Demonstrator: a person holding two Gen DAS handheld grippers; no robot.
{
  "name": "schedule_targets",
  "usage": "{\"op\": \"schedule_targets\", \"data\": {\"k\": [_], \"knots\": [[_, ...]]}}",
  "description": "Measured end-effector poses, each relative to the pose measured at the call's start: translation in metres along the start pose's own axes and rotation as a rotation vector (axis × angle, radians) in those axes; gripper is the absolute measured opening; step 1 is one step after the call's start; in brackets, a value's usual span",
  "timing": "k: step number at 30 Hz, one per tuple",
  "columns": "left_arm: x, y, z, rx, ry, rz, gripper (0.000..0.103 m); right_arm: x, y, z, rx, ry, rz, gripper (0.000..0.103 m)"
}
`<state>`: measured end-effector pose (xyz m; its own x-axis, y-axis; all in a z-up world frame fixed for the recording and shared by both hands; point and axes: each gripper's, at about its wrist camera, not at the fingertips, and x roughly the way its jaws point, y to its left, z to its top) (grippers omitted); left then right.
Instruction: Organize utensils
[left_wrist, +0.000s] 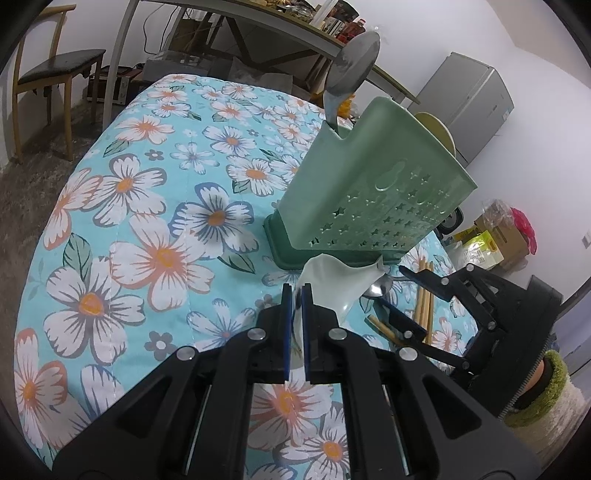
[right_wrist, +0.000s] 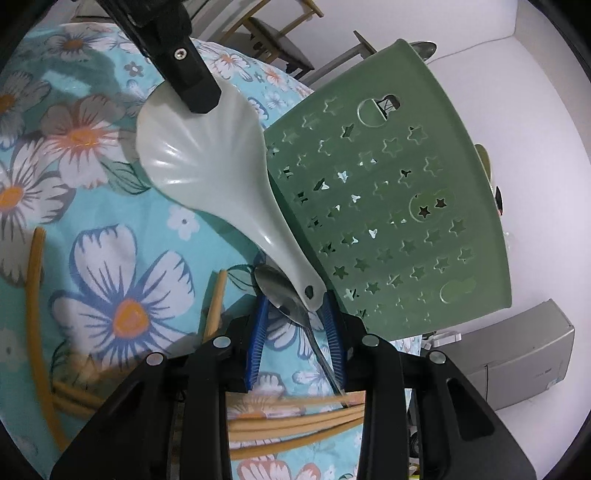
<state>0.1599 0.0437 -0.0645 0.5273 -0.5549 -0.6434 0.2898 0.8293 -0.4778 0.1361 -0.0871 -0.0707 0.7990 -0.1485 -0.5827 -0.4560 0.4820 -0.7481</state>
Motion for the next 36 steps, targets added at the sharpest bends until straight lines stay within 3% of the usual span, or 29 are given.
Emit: {"op": "schedule_targets", "data": {"k": [2,7,14,17,24,30,31,34,36], "knots": [[0.000,0.000,0.000,0.001,-0.001,0.001,0.004,0.006,0.003,0.007,-0.002,-0.014,-0.021,0.030],[-0.002,-0.001,0.001,0.003,-0.011,0.001,0.004,0.011,0.012,0.017,-0.014,-0.036,-0.043,0.011],[-0.010,-0.006,0.002,0.024,-0.042,0.007,0.004,0.004,0.009,0.024,-0.004,-0.066,-0.066,0.009],[-0.017,-0.009,0.003,0.036,-0.065,0.008,0.003,-0.008,0.006,0.024,0.011,-0.092,-0.062,0.002],[-0.041,-0.020,0.007,0.076,-0.143,0.032,0.001,-0.036,-0.003,0.029,0.032,-0.140,-0.072,0.002],[-0.066,-0.022,0.010,0.109,-0.202,0.076,0.001,-0.036,-0.002,0.019,-0.009,-0.101,-0.057,0.004],[-0.068,-0.020,0.010,0.112,-0.205,0.085,0.001,-0.033,-0.001,0.016,-0.031,-0.086,-0.055,0.005],[-0.071,-0.015,0.010,0.105,-0.207,0.096,0.001,-0.025,0.004,0.005,-0.102,-0.047,-0.026,0.023],[-0.071,-0.012,0.010,0.098,-0.205,0.098,0.001,-0.018,0.006,0.001,-0.151,-0.031,-0.010,0.027]]}}
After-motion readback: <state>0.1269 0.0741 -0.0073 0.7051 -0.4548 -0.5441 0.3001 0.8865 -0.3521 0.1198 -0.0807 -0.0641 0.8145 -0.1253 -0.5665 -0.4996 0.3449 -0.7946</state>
